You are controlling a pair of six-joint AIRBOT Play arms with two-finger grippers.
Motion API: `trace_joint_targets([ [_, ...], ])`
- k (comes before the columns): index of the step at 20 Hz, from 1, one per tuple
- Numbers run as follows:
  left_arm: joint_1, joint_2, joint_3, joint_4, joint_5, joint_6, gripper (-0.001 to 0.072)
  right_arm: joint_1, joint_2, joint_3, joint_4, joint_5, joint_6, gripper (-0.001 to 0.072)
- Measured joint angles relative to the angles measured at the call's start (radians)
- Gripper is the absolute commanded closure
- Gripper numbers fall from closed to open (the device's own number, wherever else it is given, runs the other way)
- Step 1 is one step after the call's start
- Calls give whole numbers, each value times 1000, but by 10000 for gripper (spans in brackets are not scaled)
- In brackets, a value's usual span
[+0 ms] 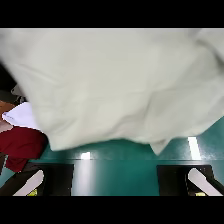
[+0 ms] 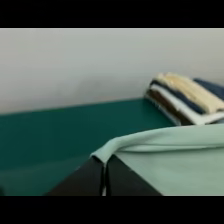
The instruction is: Fold the shirts.
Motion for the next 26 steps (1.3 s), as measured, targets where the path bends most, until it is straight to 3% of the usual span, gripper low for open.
trace_joint_targets([
  [3,-1,-127,-122,5,-70,-10,688,116,-158,-62,-24,76,15,701],
  [6,-1,-267,-212,9,-89,-13,687,216,-296,-162,-31,50,22,701],
  [12,-14,-516,-270,-68,38,104,688,330,-528,-274,-28,-243,-18,701],
  [18,-79,-587,-278,-108,261,236,688,358,-621,-290,-26,-470,-80,701],
  [26,-95,-599,-369,5,185,275,687,361,-636,-352,-212,-373,-116,702],
])
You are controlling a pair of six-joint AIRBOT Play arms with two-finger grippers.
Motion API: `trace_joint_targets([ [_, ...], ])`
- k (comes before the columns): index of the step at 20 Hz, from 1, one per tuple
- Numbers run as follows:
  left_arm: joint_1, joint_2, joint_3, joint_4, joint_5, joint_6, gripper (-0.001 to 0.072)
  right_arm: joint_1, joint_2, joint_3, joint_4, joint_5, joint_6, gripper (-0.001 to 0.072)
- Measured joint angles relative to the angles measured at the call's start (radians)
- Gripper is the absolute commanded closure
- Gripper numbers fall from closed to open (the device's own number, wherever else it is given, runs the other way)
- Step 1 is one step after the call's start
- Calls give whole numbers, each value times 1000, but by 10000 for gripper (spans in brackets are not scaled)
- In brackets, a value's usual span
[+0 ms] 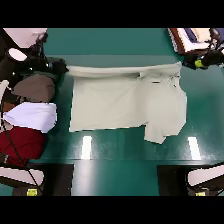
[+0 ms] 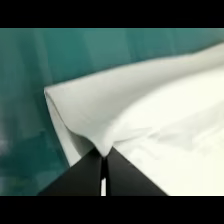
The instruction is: Fold the shirts.
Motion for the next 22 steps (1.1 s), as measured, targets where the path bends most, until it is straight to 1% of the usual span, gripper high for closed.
trace_joint_targets([
  [4,0,0,-82,18,-11,3,684,3,-1,-58,-46,25,11,697],
  [5,0,0,-93,20,-13,2,509,3,-1,-65,-50,27,15,661],
  [6,0,0,-100,22,-17,-5,228,3,-1,-68,-55,34,16,459],
  [7,0,0,-105,24,-22,-19,153,3,-1,-67,-61,42,17,332],
  [8,1,0,-109,25,-31,-36,170,1,-1,-60,-63,55,17,329],
  [10,6,3,-111,29,-66,-68,170,-11,-1,-28,-64,106,18,329],
  [13,37,35,-114,56,-151,-106,170,-44,8,18,-66,262,16,329],
  [15,63,75,-151,83,-223,-119,170,-68,46,-6,-66,358,-1,330],
  [18,82,167,-283,98,-301,-131,170,-100,146,-130,-64,452,-18,330],
  [20,90,242,-407,108,-317,-147,170,-123,223,-238,-47,481,-29,329],
  [22,92,317,-540,107,-321,-160,170,-151,305,-353,5,497,-45,330],
])
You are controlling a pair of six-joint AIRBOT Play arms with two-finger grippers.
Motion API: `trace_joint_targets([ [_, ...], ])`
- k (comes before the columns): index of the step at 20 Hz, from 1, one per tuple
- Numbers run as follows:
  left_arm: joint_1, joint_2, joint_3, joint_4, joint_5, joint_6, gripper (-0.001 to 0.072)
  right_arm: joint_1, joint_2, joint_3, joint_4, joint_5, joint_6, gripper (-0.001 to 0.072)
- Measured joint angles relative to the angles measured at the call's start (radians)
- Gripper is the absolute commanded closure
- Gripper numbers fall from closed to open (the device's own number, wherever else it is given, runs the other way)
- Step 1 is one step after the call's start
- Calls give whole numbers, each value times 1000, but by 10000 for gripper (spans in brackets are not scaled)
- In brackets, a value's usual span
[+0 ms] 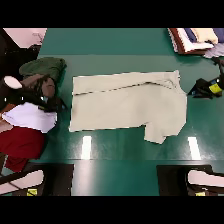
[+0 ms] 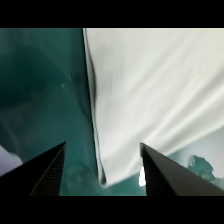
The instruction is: Fold the shirts.
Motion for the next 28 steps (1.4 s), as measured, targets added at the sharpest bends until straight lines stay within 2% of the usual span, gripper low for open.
trace_joint_targets([
  [5,3,95,-224,-31,45,-9,170,-61,152,-203,82,-14,-27,330],
  [11,-8,117,-310,-107,66,22,172,-89,251,-324,106,-41,-36,329],
  [12,-26,119,-315,-112,69,24,195,-90,259,-340,106,-41,-37,330],
  [13,-49,119,-319,-112,75,24,387,-91,264,-354,108,-44,-37,329],
  [14,-76,119,-322,-104,88,23,532,-92,268,-370,109,-45,-37,330],
  [16,-114,119,-324,-100,114,9,688,-98,273,-402,109,-47,-38,329],
  [18,-134,120,-312,-104,124,-5,688,-117,275,-440,109,-48,-38,321],
  [20,-145,120,-281,-107,130,-13,688,-150,277,-490,106,-53,-38,113],
  [22,-149,120,-241,-108,123,-20,688,-192,277,-554,104,-66,-39,121],
  [24,-153,120,-205,-109,117,-24,688,-223,277,-622,104,-95,-40,192],
  [25,-153,120,-190,-109,114,-24,688,-232,277,-653,105,-113,-41,194],
  [27,-154,120,-171,-109,113,-24,688,-237,277,-712,107,-159,-43,281],
  [28,-154,120,-165,-109,112,-25,688,-232,277,-732,108,-181,-44,282],
])
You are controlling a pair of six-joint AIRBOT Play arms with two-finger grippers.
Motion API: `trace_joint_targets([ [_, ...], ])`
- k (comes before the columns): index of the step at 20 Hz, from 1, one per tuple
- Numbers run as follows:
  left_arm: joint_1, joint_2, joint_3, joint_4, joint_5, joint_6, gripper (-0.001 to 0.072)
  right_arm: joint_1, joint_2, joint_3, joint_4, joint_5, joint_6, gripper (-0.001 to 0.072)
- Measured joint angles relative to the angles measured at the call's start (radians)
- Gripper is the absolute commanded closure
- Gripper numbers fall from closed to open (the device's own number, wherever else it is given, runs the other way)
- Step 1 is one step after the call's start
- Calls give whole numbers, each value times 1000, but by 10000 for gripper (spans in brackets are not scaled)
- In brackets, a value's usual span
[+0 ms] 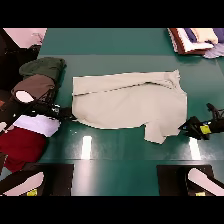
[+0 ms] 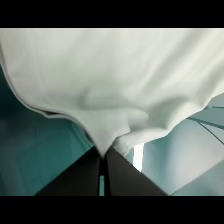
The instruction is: Fold the shirts.
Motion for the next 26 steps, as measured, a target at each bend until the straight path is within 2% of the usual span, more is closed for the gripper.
trace_joint_targets([
  [1,0,0,4,0,0,0,687,12,0,-14,1,-22,0,285],
  [2,-1,0,8,0,0,0,687,29,0,-24,5,-37,-1,333],
  [3,-1,0,10,-1,1,-1,687,48,1,-27,6,-56,-2,561],
  [4,-1,0,12,-1,1,-1,687,72,0,-27,1,-86,-2,668],
  [5,-1,0,13,-1,2,-1,688,96,0,-20,0,-109,-2,699],
  [9,-1,0,25,27,-15,-2,689,171,2,42,-21,-118,-2,699],
  [12,-1,31,45,93,-72,-10,689,209,40,108,-103,-13,2,700],
  [17,-1,212,27,227,-200,-52,689,269,278,153,-254,175,71,700],
  [21,-1,333,-5,266,-294,-87,688,311,483,161,-296,239,148,700],
  [23,-1,358,-11,247,-283,-99,689,335,528,165,-305,230,172,700],
  [26,-1,375,-14,222,-175,-127,688,387,488,201,-310,182,191,700],
])
